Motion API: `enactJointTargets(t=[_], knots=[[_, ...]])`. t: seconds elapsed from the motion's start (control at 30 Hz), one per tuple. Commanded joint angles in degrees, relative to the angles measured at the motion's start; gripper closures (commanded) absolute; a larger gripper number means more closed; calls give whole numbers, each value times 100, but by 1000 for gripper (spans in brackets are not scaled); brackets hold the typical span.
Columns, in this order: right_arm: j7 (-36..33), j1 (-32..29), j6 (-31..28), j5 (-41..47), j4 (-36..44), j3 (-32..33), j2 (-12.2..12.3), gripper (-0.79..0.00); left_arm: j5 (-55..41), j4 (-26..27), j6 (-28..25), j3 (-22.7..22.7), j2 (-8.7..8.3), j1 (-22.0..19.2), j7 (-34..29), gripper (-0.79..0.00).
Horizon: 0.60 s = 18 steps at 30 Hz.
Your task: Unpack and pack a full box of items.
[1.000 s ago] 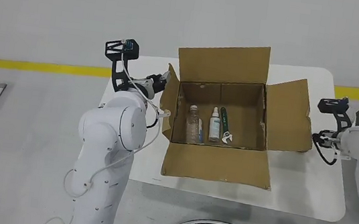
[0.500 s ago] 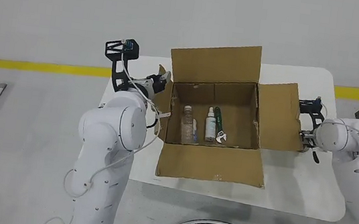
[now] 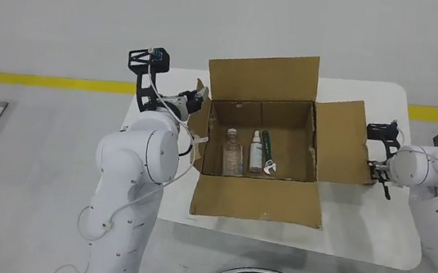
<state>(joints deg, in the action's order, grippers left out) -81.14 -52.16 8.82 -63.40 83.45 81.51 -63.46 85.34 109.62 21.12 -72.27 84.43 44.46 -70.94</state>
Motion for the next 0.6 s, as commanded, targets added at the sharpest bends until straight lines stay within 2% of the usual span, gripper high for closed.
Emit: enactJointTargets(t=[0.0, 0.27, 0.57], knots=[[9, 29, 22, -31, -54, -41, -4, -332, 0, 0, 0, 0, 0, 0, 0, -785], [99, 201, 67, -94, -327, -166, -18, -354, 0, 0, 0, 0, 0, 0, 0, -785], [136, 330, 45, -55, -585, -261, -32, -336, 0, 0, 0, 0, 0, 0, 0, -785]])
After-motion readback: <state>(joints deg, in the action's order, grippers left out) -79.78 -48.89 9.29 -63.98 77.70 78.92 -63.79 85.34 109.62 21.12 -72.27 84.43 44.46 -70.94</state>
